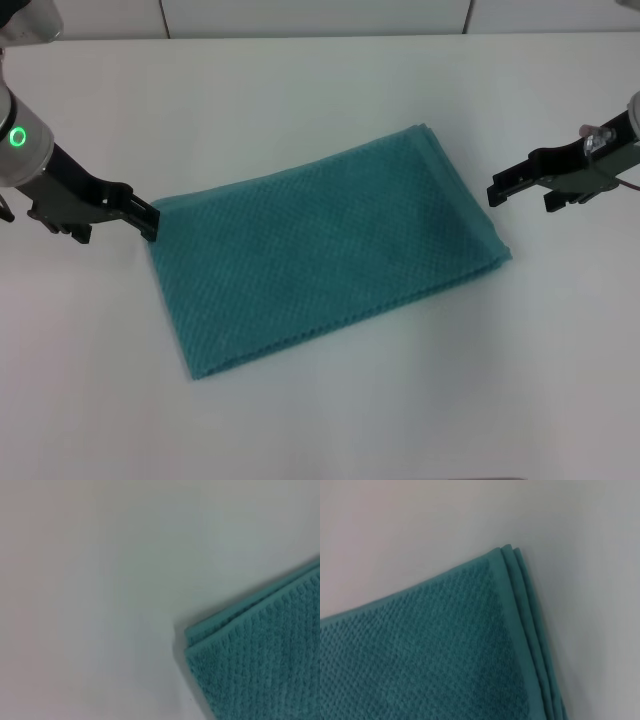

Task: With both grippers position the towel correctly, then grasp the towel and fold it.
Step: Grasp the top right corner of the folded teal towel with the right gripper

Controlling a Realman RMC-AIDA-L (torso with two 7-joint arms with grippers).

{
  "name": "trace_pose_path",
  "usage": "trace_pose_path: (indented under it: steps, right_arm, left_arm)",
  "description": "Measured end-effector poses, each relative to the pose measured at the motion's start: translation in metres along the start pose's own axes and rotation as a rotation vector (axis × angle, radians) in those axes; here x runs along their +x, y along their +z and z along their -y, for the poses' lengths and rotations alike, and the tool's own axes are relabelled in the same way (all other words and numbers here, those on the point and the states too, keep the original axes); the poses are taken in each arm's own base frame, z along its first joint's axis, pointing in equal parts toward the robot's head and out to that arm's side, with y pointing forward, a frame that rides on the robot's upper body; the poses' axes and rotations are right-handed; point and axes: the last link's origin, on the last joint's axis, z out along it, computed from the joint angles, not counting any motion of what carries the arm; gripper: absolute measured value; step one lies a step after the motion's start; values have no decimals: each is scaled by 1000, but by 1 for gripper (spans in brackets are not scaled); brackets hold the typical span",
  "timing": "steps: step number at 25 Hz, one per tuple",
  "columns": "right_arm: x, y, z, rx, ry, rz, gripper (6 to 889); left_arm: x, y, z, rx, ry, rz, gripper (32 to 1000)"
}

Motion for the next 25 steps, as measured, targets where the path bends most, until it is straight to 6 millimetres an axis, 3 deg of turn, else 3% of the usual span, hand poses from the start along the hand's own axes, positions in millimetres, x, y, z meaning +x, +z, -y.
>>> trace_pose_path:
  steps: [25]
  right_arm:
    - [3, 5, 1, -2, 8, -10, 880]
  left_arm:
    - [1, 0, 1, 0, -3, -12, 892]
